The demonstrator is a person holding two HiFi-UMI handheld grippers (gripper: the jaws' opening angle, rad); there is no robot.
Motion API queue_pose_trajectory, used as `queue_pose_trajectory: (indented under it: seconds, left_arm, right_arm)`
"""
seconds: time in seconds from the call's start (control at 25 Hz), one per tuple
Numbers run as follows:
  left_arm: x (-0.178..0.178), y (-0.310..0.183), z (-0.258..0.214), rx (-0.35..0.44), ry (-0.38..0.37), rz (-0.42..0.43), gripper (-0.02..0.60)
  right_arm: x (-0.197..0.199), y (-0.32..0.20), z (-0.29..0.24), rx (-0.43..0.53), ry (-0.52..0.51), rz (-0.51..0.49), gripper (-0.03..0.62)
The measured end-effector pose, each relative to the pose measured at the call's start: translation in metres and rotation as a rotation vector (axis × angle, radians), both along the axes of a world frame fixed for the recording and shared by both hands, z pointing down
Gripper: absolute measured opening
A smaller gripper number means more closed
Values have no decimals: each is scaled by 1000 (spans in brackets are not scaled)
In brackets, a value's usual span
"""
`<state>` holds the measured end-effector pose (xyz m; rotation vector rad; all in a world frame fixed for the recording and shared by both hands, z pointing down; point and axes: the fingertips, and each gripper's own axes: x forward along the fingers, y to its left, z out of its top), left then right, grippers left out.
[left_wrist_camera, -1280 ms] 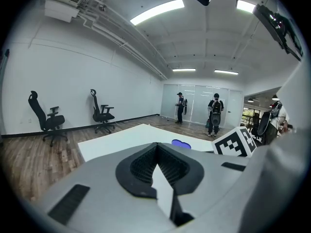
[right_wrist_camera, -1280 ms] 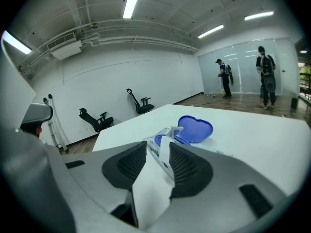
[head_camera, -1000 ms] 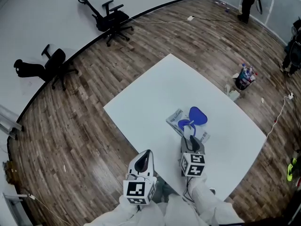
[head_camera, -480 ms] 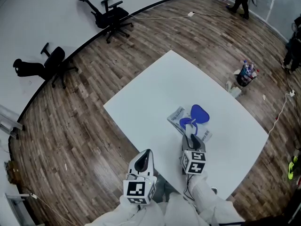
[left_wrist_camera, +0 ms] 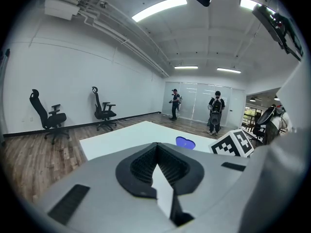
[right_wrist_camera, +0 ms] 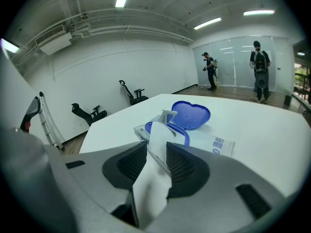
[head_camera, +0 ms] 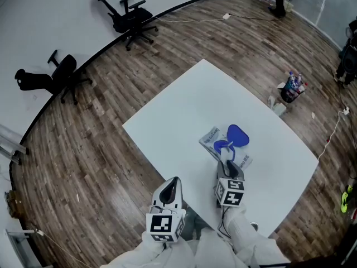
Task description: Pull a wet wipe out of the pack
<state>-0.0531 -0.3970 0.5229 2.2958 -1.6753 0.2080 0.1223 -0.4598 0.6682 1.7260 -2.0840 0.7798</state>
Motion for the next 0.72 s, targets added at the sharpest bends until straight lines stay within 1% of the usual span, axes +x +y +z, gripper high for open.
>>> queue_pose_trajectory:
  seconds: [0.28, 0.44, 0.72]
  left_arm:
    - [-4, 0, 2, -6, -5, 3, 0]
    - [-4, -1, 1, -3, -8, 3, 0]
    - [-8, 4, 2, -7, -10, -4, 0]
  right_arm:
    - [0, -3, 0, -6, 8, 11, 129]
    - [5, -5, 0, -5, 16, 28, 92]
    - [5, -3, 0, -6, 13, 35, 91]
